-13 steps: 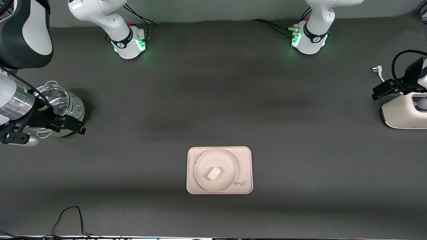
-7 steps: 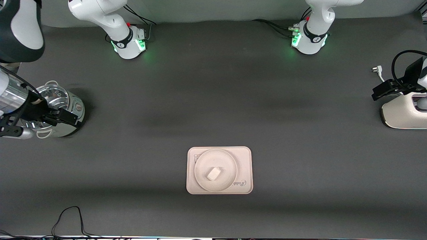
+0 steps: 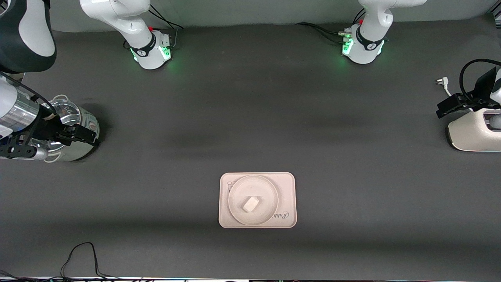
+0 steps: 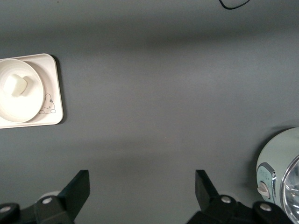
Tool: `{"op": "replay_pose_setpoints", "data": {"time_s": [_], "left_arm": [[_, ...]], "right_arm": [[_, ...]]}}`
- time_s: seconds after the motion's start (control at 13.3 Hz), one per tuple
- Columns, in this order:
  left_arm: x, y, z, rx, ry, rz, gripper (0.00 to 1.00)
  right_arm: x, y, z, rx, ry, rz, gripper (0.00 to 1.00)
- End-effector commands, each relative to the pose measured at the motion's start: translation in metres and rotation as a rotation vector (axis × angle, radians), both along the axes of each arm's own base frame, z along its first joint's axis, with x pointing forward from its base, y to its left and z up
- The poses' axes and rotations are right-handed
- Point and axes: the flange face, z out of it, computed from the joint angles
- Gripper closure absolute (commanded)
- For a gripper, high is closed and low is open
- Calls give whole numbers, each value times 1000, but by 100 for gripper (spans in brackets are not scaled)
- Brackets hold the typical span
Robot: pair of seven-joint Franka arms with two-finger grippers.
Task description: Place bun in plate and plate on tray
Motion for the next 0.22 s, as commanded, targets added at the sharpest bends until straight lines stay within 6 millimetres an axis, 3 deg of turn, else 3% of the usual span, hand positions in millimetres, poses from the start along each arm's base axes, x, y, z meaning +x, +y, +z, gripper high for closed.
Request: {"op": "replay_pose_setpoints", "data": {"time_s": [0.0, 0.15], "left_arm": [[-8, 3, 4, -12, 6, -12, 0], [-8, 3, 4, -12, 7, -12, 0]], "right_arm": [[-13, -11, 8, -20, -20, 3, 0], [-17, -21, 7, -22, -14, -10, 0]]}}
